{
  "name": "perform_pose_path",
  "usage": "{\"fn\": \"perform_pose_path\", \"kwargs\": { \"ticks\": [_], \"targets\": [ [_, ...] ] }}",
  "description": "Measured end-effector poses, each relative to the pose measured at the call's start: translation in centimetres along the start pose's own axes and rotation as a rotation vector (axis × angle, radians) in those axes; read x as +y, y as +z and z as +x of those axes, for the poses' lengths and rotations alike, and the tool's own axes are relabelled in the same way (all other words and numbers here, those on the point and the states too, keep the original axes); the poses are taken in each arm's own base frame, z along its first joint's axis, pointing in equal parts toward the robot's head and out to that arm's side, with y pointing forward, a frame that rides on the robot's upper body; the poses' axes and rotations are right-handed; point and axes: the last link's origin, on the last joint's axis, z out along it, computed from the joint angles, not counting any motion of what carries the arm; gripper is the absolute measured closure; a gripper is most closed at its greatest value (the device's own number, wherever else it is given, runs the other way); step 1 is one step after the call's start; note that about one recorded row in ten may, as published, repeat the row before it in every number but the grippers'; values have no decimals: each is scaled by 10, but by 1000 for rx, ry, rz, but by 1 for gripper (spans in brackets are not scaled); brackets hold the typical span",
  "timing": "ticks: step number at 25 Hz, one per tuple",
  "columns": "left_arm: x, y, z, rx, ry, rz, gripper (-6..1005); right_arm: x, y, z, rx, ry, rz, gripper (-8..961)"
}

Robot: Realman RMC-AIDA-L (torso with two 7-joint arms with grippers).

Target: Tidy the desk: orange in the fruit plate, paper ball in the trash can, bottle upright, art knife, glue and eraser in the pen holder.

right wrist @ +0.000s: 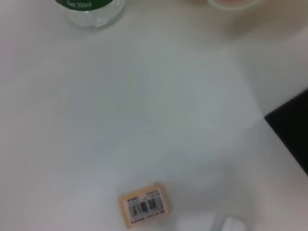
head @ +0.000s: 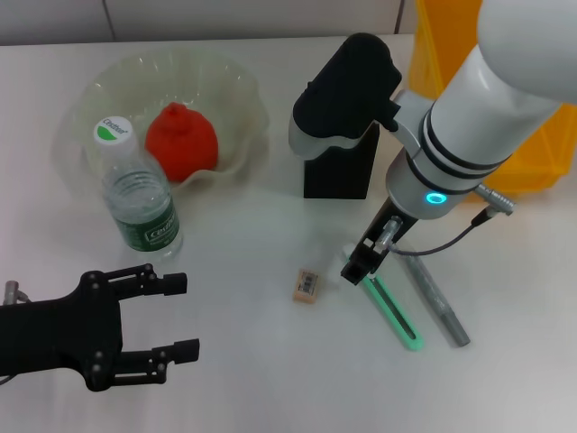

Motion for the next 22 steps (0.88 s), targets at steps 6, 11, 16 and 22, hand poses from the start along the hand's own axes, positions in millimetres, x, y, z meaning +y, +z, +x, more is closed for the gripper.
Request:
{"fn": "perform_pose_path", "kwargs": {
  "ticks": [6,11,16,22],
  "targets": [
    [-1,-1,-2,-9,-3,7,216,-1,5,1,-12,14,-13,336],
    [-1,1,-3,-21,-5,7,216,-2,7,1,-15,20,-12,482],
    [-1,2,-4,-26,-6,4,215,0,10,1,-23,24,-32,481],
    [-1,2,-4,-27,-7,4,215,0,13,3,-20,31,-47,481]
  ]
}}
